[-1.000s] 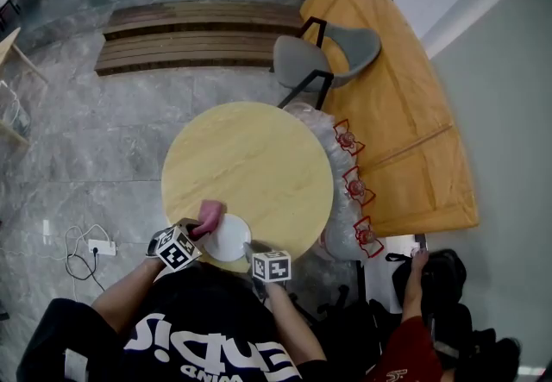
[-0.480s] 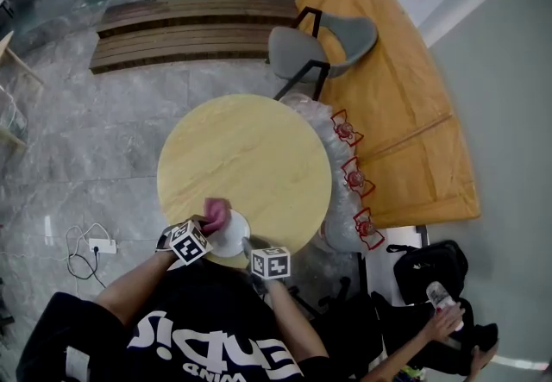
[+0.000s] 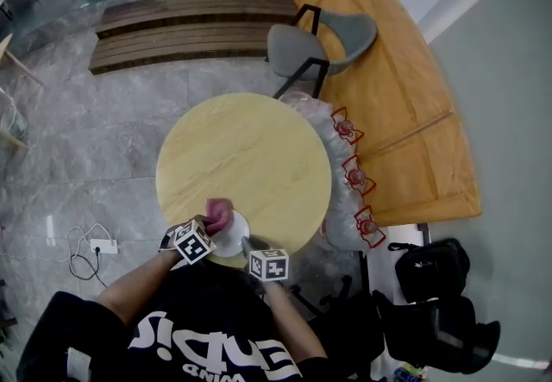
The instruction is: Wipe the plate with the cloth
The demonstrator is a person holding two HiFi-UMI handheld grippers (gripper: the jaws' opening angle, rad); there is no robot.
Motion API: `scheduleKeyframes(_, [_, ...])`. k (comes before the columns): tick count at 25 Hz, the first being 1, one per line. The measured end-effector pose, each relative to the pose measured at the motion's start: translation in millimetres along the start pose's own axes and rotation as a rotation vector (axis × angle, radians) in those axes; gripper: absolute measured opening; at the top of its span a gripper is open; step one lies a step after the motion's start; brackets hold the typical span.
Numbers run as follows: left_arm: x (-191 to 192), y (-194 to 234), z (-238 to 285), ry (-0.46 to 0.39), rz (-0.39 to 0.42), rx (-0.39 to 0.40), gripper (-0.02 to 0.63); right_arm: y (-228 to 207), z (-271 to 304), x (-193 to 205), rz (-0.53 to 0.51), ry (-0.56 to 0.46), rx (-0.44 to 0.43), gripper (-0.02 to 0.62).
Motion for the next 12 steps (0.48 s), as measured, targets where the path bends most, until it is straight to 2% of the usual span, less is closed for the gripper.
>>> scheduleKeyframes(12, [-10, -12, 11, -0.012, -0.026, 0.036, 0.052, 0, 1, 2, 0.011, -0.007, 0.012, 0.091])
Point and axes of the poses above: the fingertips, and each gripper's own axes: z forward along the fingers, y to its left, x out of its underside, the point moved 9 cm from there along -z, backward along the fingers, and after that the axes turned 4 degrees about -x, right-handed, at the moved point
